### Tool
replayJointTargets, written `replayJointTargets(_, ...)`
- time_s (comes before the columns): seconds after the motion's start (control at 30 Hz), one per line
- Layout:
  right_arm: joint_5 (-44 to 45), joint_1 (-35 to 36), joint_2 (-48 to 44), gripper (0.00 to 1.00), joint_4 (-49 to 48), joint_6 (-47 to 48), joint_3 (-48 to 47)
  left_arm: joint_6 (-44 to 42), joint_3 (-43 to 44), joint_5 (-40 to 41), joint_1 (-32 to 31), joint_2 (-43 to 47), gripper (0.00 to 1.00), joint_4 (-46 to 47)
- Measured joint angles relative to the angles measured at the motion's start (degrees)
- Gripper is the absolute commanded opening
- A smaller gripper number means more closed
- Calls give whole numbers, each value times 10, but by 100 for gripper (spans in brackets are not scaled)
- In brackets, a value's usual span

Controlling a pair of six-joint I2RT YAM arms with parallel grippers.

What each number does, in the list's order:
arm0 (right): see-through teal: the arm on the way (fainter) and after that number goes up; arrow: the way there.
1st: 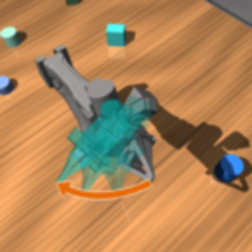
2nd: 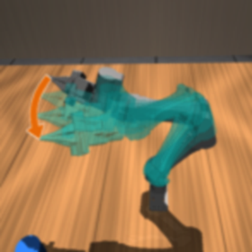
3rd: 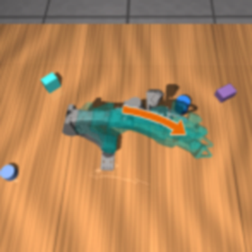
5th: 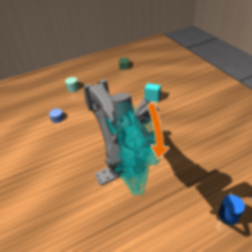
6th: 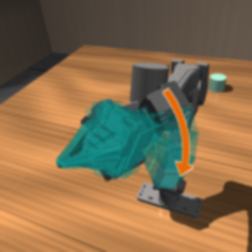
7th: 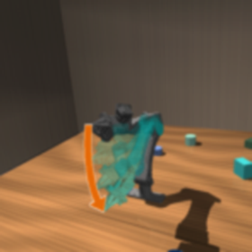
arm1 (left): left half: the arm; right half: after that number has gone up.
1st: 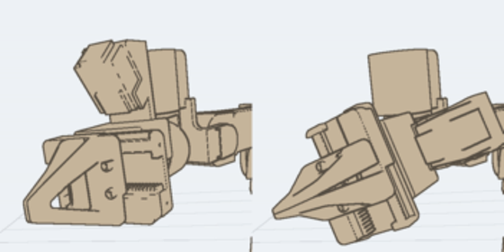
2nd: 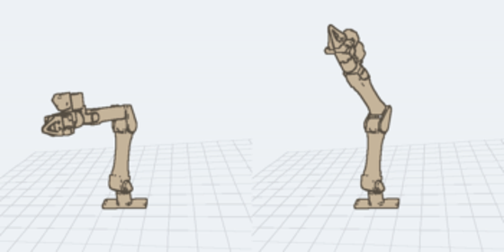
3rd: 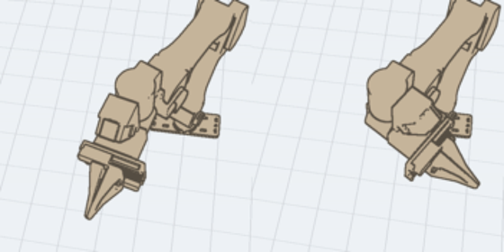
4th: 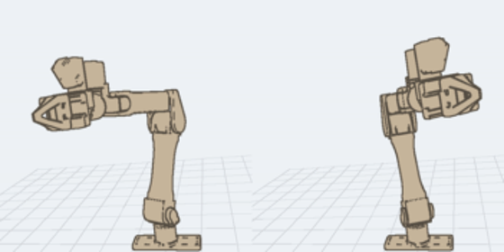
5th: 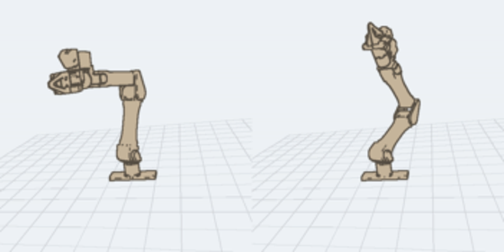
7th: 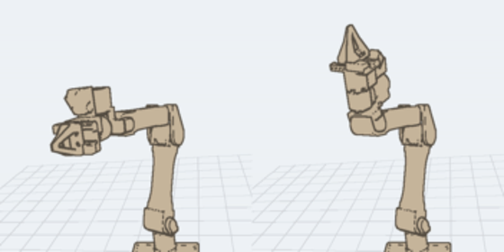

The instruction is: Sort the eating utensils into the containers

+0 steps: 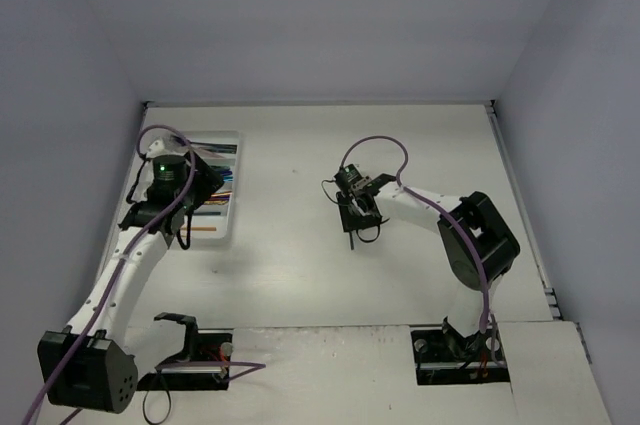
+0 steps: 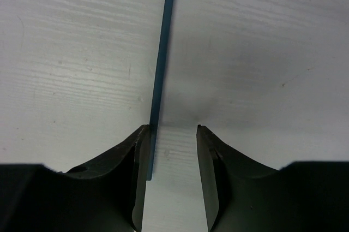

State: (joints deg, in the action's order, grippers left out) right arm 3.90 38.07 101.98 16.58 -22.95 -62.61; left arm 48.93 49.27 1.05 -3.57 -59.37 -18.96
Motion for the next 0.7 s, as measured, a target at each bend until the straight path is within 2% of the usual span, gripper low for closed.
replayJointTargets(0.2,6,8,20,31,-7,-11,-8,-9,36,9,-117,-38,61,-18)
replayJointTargets(0.4,6,11,24,0,-21,-19,-10,-10,70,20,-187,-93,61,-21)
replayJointTargets(0.7,0,22,6,0,-38,4,13,-13,126,20,-279,-184,61,-21)
